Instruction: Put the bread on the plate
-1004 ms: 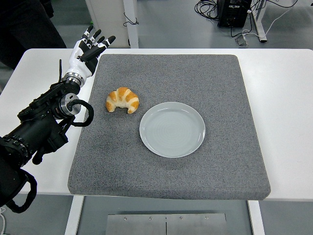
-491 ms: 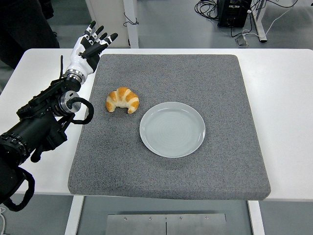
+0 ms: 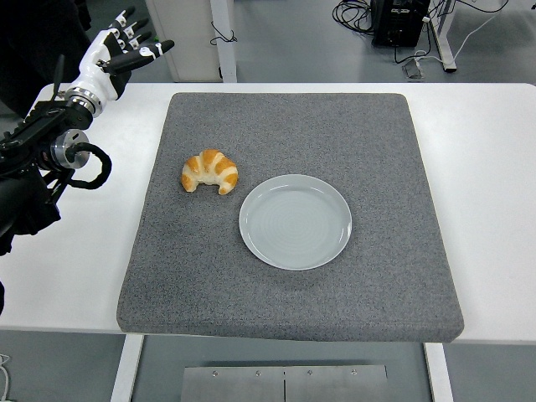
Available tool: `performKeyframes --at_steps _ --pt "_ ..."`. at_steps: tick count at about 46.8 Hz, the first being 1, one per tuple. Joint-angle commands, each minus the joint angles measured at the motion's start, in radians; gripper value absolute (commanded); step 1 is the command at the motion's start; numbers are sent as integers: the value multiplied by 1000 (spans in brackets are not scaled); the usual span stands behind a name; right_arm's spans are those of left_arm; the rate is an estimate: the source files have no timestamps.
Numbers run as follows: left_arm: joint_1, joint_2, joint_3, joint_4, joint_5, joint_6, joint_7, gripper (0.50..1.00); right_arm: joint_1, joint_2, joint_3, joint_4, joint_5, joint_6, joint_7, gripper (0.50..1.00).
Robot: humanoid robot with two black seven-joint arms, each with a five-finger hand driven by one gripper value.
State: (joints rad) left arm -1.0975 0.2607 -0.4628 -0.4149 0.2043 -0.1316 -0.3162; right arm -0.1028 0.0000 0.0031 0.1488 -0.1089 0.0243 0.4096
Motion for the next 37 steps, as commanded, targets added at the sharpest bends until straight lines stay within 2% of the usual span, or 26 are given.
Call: performKeyframes --at_steps 1,9,17,24,37 --pt "-15 43 26 -42 64 0 5 968 0 0 0 0 0 0 0 1000" --pt "-48 141 136 -169 190 -13 3 968 0 0 0 0 0 0 0 1000" --pt "-100 210 294 -283 251 -17 3 968 0 0 0 0 0 0 0 1000" --pt "-148 247 412 -364 308 -16 3 968 0 0 0 0 0 0 0 1000" --pt "-165 295 500 -443 438 -13 13 968 0 0 0 0 0 0 0 1000"
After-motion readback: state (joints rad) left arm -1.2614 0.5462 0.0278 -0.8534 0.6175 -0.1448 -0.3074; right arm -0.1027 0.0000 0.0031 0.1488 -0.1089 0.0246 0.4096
